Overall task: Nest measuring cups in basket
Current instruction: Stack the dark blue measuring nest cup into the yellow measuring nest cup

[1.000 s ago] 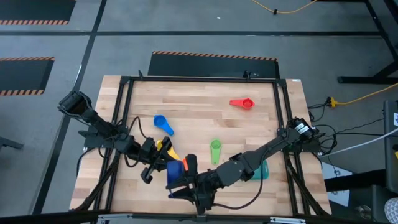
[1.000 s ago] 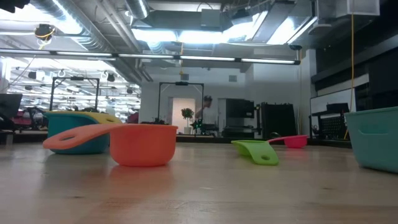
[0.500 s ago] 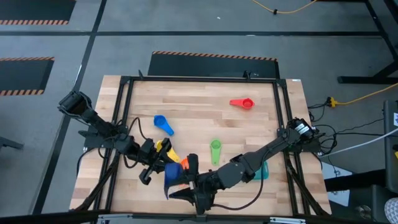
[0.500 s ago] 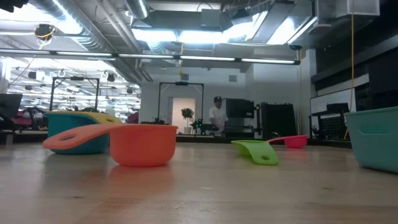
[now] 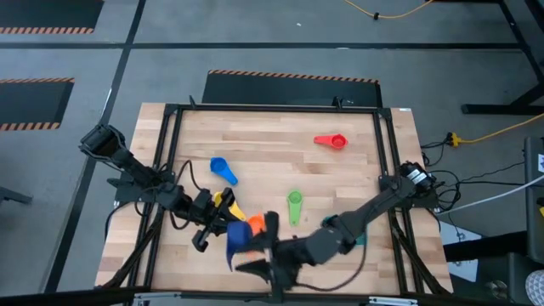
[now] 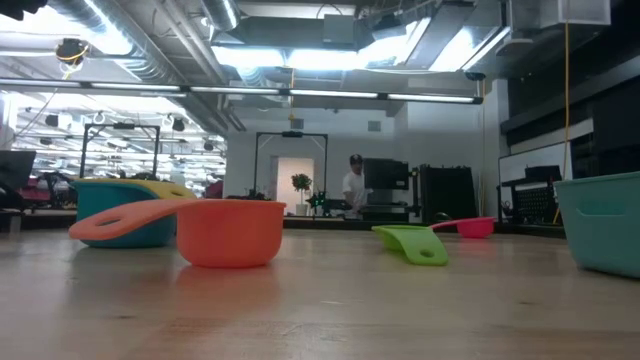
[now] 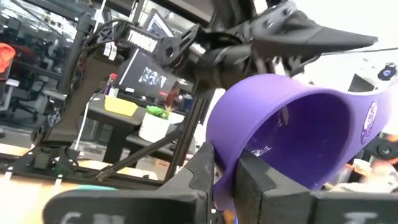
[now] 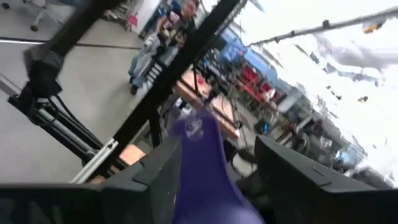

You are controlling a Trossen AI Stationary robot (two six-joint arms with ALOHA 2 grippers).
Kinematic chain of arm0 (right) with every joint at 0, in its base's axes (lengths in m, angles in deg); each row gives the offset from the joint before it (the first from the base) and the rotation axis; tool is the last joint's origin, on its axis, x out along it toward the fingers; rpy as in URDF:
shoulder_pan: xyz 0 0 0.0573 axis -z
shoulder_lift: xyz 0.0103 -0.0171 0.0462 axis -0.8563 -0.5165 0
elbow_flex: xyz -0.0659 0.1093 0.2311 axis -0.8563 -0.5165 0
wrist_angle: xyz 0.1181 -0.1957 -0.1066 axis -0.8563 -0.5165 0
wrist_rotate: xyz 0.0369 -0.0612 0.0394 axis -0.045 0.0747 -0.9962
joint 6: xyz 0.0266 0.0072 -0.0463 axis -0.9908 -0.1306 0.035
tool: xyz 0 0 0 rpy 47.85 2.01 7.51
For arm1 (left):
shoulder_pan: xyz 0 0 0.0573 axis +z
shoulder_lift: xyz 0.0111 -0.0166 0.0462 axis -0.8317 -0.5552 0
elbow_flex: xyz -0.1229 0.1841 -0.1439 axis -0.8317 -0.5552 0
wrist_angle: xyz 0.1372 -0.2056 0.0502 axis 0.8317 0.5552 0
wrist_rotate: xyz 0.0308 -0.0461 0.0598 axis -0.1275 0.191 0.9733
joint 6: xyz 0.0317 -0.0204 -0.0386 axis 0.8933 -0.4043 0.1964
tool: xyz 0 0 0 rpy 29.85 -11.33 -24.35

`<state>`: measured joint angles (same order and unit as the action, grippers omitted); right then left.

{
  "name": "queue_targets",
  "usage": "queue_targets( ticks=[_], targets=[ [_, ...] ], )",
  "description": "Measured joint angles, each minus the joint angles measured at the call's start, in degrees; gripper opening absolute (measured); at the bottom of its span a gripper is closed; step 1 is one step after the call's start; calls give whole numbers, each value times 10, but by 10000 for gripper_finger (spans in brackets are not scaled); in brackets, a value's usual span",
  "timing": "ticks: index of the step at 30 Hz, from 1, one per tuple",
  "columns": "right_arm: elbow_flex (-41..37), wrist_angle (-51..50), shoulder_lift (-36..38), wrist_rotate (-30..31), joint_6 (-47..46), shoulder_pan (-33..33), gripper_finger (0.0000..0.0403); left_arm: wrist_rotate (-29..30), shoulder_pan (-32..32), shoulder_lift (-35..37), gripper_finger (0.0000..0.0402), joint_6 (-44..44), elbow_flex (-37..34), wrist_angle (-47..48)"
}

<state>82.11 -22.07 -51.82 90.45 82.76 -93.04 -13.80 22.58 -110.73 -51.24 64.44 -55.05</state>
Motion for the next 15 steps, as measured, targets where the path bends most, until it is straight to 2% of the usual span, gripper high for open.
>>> queue_targets(
  ticks=[4, 9, 15],
  targets=[
    [0, 6, 13, 24, 28, -25, 208, 0, 0, 0, 27, 0, 0, 14],
    [0, -38, 33, 126, 30, -63, 208, 1, -4, 0, 30, -1, 0, 28],
    [0, -162, 85, 141, 11, -125, 208, 1, -20, 0, 27, 0, 0, 52]
  ],
)
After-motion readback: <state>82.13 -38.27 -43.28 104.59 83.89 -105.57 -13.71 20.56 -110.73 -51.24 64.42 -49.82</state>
